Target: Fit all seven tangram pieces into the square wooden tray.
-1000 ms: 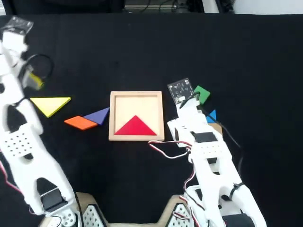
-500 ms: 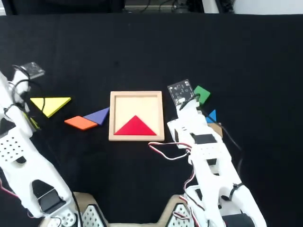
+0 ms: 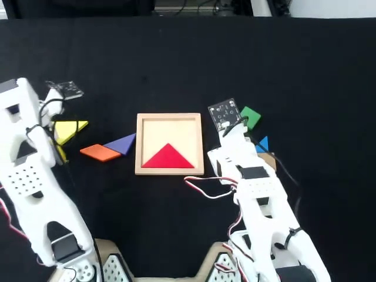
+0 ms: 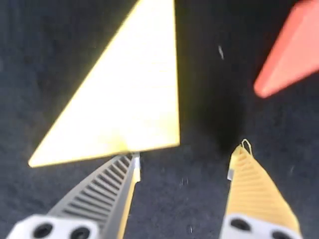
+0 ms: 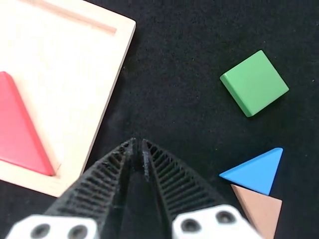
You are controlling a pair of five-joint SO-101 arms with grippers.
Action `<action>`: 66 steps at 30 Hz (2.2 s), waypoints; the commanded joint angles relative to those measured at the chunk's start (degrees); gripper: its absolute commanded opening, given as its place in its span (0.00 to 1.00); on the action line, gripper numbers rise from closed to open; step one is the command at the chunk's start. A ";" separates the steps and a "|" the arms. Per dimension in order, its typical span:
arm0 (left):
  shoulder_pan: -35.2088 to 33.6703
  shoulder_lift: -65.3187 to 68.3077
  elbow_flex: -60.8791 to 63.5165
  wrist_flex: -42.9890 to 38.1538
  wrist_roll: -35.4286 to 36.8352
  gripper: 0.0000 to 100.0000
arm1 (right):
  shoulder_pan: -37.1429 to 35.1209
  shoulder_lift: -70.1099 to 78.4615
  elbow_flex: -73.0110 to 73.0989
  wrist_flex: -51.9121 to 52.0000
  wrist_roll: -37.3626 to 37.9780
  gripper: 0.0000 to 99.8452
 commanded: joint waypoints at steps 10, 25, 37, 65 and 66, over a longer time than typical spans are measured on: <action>14.99 -2.11 0.40 -13.36 16.62 0.28 | 0.44 -1.63 -0.40 -0.62 0.00 0.01; 17.45 -3.34 -20.79 -5.80 26.99 0.28 | 0.44 -1.71 -0.40 -0.62 0.00 0.01; 15.96 3.34 -27.12 -34.73 40.97 0.28 | 0.44 -1.63 -0.40 -0.88 0.00 0.01; 8.57 14.51 -32.57 -4.13 17.23 0.28 | 0.53 -1.63 -0.31 -0.97 2.90 0.01; 8.84 14.51 -33.80 -1.23 16.97 0.28 | 0.53 -1.63 -0.31 -0.97 2.90 0.01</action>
